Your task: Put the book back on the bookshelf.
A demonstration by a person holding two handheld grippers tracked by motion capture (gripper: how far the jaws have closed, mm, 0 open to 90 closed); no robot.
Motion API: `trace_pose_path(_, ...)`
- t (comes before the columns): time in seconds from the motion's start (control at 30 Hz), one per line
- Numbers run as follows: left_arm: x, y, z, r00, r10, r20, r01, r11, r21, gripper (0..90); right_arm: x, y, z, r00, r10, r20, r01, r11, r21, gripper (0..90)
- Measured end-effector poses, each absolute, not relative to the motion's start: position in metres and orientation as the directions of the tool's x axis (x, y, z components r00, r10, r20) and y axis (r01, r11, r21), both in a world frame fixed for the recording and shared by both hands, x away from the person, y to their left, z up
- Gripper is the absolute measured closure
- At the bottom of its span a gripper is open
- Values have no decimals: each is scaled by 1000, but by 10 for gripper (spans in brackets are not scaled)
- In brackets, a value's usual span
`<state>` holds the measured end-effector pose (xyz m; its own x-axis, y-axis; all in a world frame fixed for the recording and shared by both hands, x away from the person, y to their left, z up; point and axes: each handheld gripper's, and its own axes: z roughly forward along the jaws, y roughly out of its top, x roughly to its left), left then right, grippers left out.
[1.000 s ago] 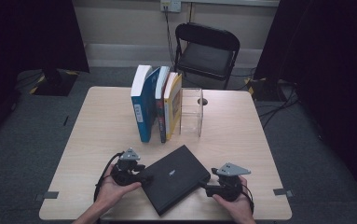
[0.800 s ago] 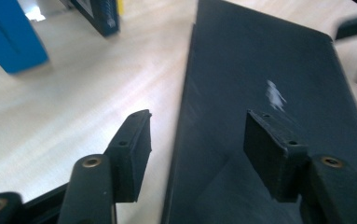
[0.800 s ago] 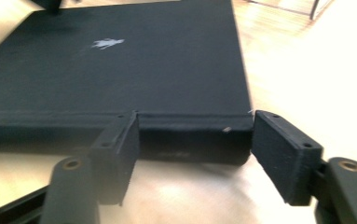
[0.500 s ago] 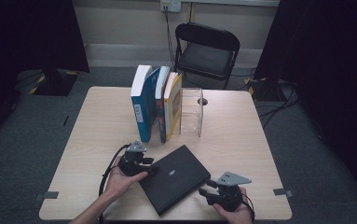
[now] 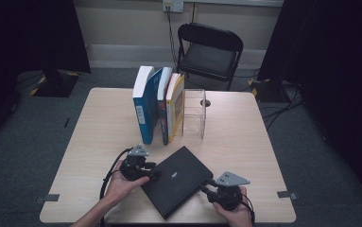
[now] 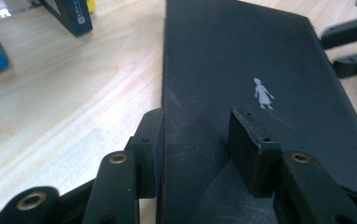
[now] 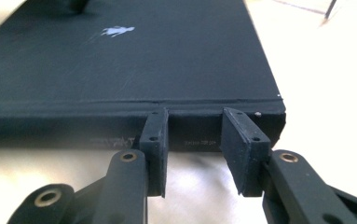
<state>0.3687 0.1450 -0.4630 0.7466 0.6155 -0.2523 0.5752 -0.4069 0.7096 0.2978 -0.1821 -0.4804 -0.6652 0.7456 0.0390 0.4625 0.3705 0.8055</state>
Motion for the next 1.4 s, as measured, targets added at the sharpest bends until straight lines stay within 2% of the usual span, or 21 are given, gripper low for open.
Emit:
trace_pose_path(0.17, 365, 146, -463, 743, 619, -254, 580, -406, 706, 558, 310, -187, -482, -650, 754, 96, 500, 328, 802, 553)
trace_pose_path(0.43, 357, 148, -460, 761, 596, -256, 577, -440, 688, 552, 318, -186, -481, -634, 770, 68, 492, 333, 805, 585)
trace_pose_path(0.8, 338, 145, -460, 792, 515, -329, 582, -470, 664, 558, 350, -181, -480, -568, 822, 39, 503, 310, 807, 610)
trace_pose_path(0.93, 338, 143, -458, 768, 537, -350, 608, -438, 662, 538, 357, -181, -481, -554, 831, 39, 504, 299, 810, 590)
trace_pose_path(1.03, 343, 140, -461, 750, 561, -350, 622, -417, 663, 490, 355, -183, -480, -564, 825, 51, 507, 296, 810, 554)
trace_pose_path(1.23, 362, 139, -468, 719, 595, -360, 642, -371, 671, 476, 347, -182, -478, -582, 811, 50, 496, 306, 812, 580)
trace_pose_path(1.4, 369, 136, -474, 706, 591, -390, 655, -337, 676, 427, 346, -182, -479, -577, 815, 61, 511, 302, 805, 580)
